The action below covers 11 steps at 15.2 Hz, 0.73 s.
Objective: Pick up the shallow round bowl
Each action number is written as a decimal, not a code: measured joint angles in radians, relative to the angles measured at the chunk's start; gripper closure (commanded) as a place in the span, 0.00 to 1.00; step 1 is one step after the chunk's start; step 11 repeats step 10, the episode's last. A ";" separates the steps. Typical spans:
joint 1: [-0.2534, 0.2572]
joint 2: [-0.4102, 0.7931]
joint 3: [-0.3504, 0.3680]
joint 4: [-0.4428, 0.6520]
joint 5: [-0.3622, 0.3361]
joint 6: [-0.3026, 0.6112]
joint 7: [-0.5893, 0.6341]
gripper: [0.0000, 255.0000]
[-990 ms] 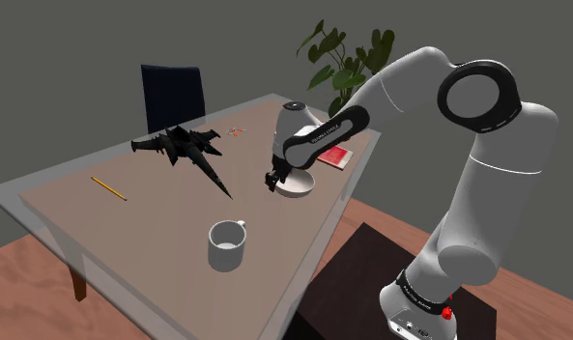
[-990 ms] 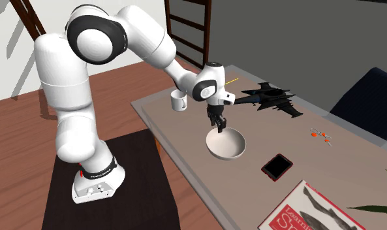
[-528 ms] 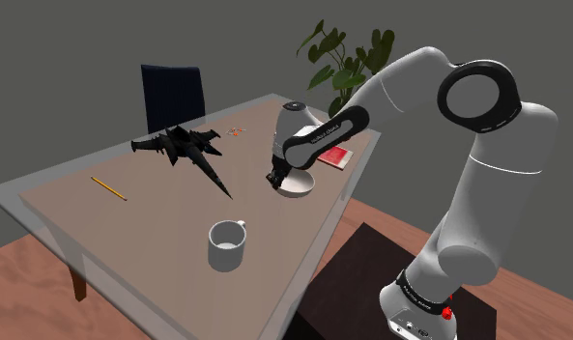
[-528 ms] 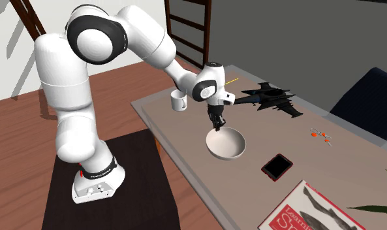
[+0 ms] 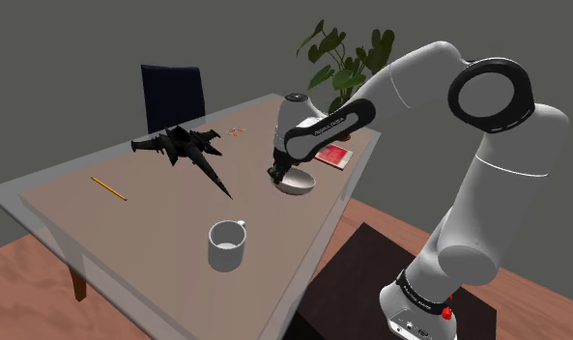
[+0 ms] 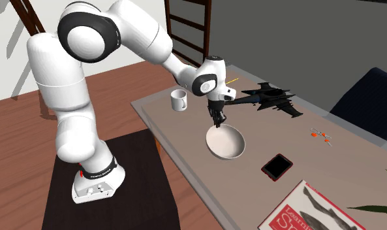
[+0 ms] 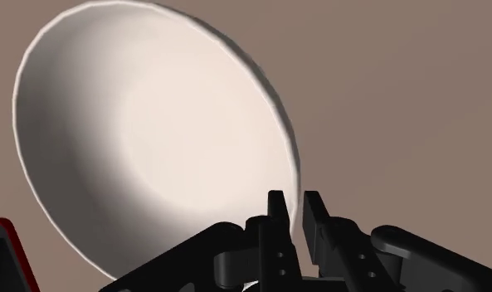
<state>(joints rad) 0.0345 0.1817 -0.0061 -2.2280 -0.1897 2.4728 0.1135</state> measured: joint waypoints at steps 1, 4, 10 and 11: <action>0.001 -0.010 0.001 0.002 0.002 -0.012 -0.001 1.00; 0.000 -0.032 0.003 0.017 0.009 -0.048 -0.010 1.00; 0.000 -0.082 0.005 0.037 0.022 -0.118 -0.026 1.00; 0.000 -0.082 0.005 0.037 0.022 -0.118 -0.026 1.00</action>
